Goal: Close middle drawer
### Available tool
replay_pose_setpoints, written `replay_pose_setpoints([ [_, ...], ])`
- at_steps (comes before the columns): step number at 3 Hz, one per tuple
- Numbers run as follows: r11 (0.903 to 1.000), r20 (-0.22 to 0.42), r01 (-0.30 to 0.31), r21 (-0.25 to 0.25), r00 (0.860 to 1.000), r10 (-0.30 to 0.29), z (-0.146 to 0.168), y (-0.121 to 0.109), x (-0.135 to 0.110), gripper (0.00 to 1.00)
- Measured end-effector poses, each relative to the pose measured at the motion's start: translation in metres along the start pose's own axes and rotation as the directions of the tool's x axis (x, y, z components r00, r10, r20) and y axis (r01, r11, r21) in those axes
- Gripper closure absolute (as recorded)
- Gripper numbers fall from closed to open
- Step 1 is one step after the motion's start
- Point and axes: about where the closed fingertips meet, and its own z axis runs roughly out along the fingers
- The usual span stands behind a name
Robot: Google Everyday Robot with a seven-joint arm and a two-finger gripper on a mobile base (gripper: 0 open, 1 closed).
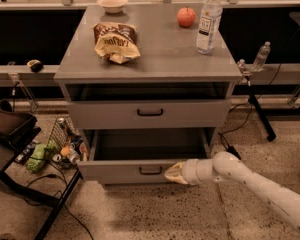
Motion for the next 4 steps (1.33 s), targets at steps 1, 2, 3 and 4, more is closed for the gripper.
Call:
replay_pose_setpoints([
  [1,0.9999,0.004,0.001,-0.014,1.000,-0.001,0.004,0.002,0.001,1.00],
  [2,0.9999,0.006,0.007,-0.009,1.000,-0.006,0.008,-0.028,0.004,1.00],
  [3,0.9964,0.008,0.020,-0.082,1.000,-0.019,0.036,-0.042,0.010,1.00],
  [4,0.9975,0.005,0.032,-0.063,0.999,-0.031,0.035,-0.072,0.010,1.00],
])
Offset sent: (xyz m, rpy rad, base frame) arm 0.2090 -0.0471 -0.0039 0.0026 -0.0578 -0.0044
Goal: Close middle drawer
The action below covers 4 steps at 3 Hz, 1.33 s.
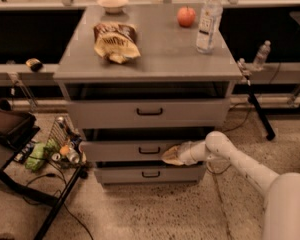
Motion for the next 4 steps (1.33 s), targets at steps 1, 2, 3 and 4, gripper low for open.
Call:
replay_pose_setpoints([
  [1,1.0000,0.000,0.000,0.000,1.000,0.000,0.0000,0.0007,-0.0001,1.00],
  [2,1.0000,0.000,0.000,0.000,1.000,0.000,0.0000,0.0007,-0.0001,0.73],
  [3,1.0000,0.000,0.000,0.000,1.000,0.000,0.0001,0.0008,-0.0001,0.50],
  [4,1.0000,0.000,0.000,0.000,1.000,0.000,0.0001,0.0008,-0.0001,0.21],
])
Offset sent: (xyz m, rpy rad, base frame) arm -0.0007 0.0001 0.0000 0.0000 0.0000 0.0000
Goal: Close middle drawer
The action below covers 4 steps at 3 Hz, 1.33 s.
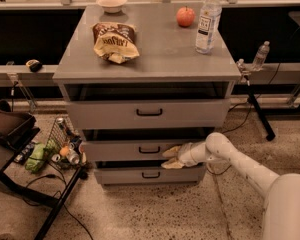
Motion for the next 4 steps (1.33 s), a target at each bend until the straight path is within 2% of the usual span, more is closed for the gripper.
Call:
replay_pose_setpoints([
  [1,1.0000,0.000,0.000,0.000,1.000,0.000,0.000,0.000,0.000,0.35],
  [2,0.9991,-0.027,0.033,-0.026,0.999,-0.034,0.001,0.015,-0.012,0.58],
  [3,0.9969,-0.139,0.078,-0.011,0.987,-0.079,-0.027,0.025,-0.026,0.82],
  [4,0.9927,-0.283,0.119,-0.017,0.952,-0.119,-0.061,0.040,-0.047,1.00],
])
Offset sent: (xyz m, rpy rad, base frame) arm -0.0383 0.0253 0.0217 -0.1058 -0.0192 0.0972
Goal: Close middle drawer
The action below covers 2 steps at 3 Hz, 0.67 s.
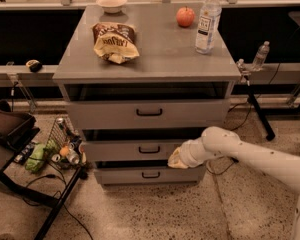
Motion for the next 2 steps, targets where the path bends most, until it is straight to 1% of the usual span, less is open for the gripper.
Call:
replay_pose_setpoints([
  [1,0.9929,-0.202,-0.004,-0.119,0.979,-0.021,-0.054,0.060,-0.027,1.00],
  [2,0.9771,-0.346,-0.091,-0.192,0.938,0.020,-0.106,0.117,-0.045,1.00],
])
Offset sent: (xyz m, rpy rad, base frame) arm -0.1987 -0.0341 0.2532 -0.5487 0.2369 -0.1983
